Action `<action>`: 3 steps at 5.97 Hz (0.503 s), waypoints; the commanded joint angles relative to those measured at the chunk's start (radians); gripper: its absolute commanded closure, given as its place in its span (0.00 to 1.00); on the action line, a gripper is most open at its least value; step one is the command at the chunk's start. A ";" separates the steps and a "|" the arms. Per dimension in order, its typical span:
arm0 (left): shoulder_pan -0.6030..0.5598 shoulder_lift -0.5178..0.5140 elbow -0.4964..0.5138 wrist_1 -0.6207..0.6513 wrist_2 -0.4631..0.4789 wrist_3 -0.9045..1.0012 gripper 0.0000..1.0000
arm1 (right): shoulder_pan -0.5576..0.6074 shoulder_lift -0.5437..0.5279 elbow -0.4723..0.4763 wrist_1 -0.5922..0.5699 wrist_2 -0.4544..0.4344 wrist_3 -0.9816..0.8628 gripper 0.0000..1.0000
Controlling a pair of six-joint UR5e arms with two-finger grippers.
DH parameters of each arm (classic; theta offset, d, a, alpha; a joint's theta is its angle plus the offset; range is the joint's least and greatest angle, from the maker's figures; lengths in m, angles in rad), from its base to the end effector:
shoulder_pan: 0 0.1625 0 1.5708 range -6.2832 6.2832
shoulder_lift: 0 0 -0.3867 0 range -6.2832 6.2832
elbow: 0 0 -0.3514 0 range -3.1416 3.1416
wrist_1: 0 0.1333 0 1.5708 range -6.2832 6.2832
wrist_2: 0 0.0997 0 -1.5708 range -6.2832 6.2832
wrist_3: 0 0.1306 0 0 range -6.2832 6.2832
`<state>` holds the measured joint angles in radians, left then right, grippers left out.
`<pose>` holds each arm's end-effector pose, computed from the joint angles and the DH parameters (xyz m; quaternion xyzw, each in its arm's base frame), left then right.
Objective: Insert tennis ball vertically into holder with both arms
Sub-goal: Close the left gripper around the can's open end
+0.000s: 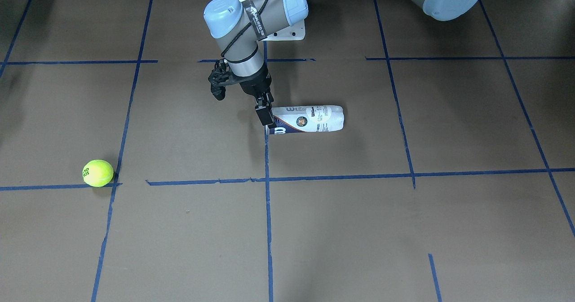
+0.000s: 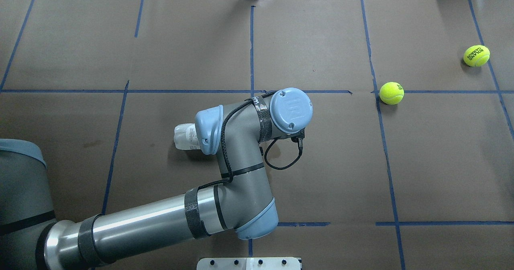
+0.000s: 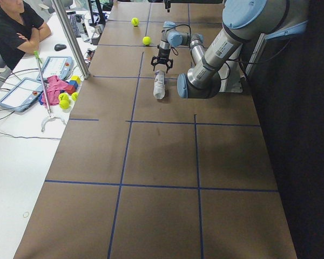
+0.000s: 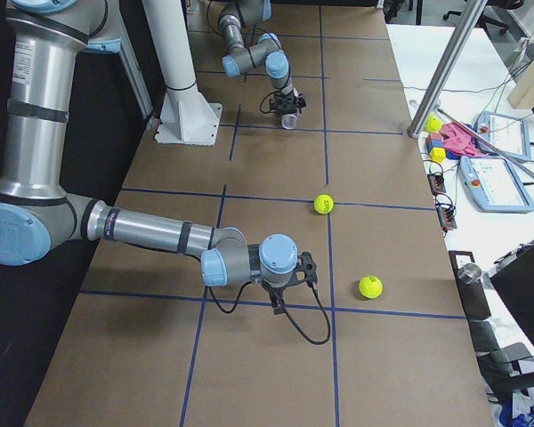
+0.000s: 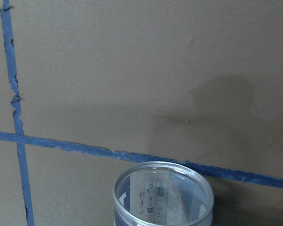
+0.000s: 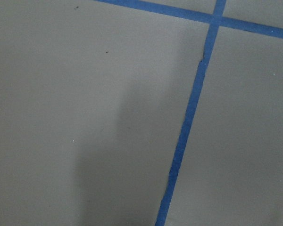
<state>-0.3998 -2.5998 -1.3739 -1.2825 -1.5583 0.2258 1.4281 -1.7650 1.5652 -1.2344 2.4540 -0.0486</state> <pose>0.6114 -0.4049 0.1623 0.2419 0.1169 0.6181 0.7388 -0.0220 -0.3806 0.6802 0.0416 -0.4288 -0.1152 0.8951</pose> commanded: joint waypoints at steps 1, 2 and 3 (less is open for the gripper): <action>0.001 0.003 0.030 -0.008 0.003 0.001 0.00 | -0.002 -0.001 -0.005 0.001 0.000 -0.002 0.00; 0.001 0.004 0.038 -0.009 0.010 0.001 0.00 | -0.002 -0.001 -0.007 0.001 0.000 -0.002 0.00; 0.001 0.004 0.041 -0.017 0.012 0.001 0.00 | 0.000 -0.001 -0.007 0.001 0.000 -0.002 0.00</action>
<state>-0.3989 -2.5961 -1.3385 -1.2933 -1.5491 0.2270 1.4271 -1.7656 1.5592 -1.2334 2.4543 -0.0505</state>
